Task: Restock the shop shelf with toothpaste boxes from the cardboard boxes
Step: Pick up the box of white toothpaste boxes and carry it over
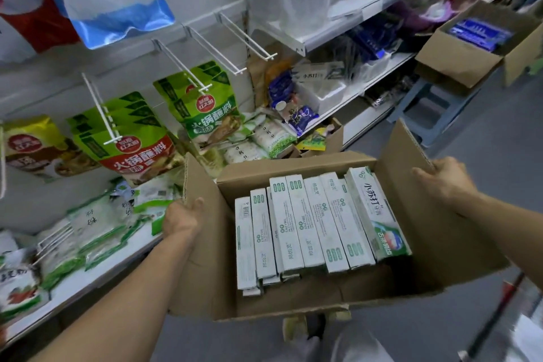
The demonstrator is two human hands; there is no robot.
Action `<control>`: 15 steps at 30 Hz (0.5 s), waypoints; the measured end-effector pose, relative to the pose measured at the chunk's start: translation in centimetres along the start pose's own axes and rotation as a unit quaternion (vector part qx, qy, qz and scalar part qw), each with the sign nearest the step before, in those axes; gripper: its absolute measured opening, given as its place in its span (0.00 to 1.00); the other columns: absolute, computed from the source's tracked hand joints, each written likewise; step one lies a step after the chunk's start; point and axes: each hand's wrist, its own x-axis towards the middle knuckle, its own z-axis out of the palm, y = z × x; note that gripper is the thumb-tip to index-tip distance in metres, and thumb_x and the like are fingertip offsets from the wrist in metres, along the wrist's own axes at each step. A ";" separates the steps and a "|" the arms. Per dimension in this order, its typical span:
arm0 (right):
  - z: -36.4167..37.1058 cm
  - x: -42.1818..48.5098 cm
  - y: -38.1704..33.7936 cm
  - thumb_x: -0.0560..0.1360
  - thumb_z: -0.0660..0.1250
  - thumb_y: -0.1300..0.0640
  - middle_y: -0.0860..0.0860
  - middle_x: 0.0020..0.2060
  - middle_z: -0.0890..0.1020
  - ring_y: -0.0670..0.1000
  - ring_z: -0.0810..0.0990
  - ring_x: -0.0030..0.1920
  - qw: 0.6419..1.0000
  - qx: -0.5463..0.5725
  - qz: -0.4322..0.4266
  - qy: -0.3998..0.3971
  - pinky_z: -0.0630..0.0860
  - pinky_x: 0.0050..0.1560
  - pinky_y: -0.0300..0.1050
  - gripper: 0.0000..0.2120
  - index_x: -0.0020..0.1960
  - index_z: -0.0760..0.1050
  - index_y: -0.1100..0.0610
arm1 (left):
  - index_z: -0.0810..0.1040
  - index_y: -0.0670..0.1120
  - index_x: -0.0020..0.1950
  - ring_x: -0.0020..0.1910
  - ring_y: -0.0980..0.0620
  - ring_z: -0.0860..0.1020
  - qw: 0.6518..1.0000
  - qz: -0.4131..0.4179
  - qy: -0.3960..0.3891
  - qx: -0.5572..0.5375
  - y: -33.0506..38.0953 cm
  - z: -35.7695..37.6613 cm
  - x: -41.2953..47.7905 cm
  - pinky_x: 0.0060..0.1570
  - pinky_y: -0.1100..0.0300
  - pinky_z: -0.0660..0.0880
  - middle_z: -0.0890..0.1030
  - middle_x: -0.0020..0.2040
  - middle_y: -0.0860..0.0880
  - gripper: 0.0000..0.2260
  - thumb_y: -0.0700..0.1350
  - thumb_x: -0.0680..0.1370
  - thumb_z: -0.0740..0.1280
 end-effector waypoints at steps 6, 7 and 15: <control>-0.6 3.4 -0.2 0.77 0.64 0.52 0.54 0.38 0.82 0.56 0.83 0.38 0.999 0.002 -0.026 -0.021 0.81 0.44 0.57 0.07 0.43 0.77 0.53 | 0.75 0.35 0.62 0.59 0.36 0.76 1.000 -0.011 0.016 0.008 1.3 1.6 -0.2 0.54 0.51 0.72 0.78 0.61 0.36 0.22 0.53 0.79 0.66; -0.8 4.2 -0.2 0.77 0.64 0.52 0.54 0.38 0.82 0.56 0.83 0.37 0.999 0.004 -0.031 -0.027 0.82 0.44 0.57 0.07 0.42 0.77 0.53 | 0.75 0.35 0.61 0.59 0.36 0.76 1.000 -0.015 0.017 0.005 1.7 1.9 -0.2 0.54 0.51 0.72 0.78 0.61 0.36 0.22 0.53 0.79 0.66; -1.9 14.0 -1.1 0.77 0.65 0.52 0.53 0.37 0.83 0.55 0.83 0.37 0.994 -0.014 -0.085 -0.067 0.81 0.44 0.57 0.09 0.41 0.78 0.54 | 0.75 0.33 0.59 0.54 0.36 0.77 0.995 -0.071 0.059 -0.035 5.4 5.4 -1.1 0.43 0.55 0.69 0.79 0.56 0.35 0.20 0.51 0.79 0.66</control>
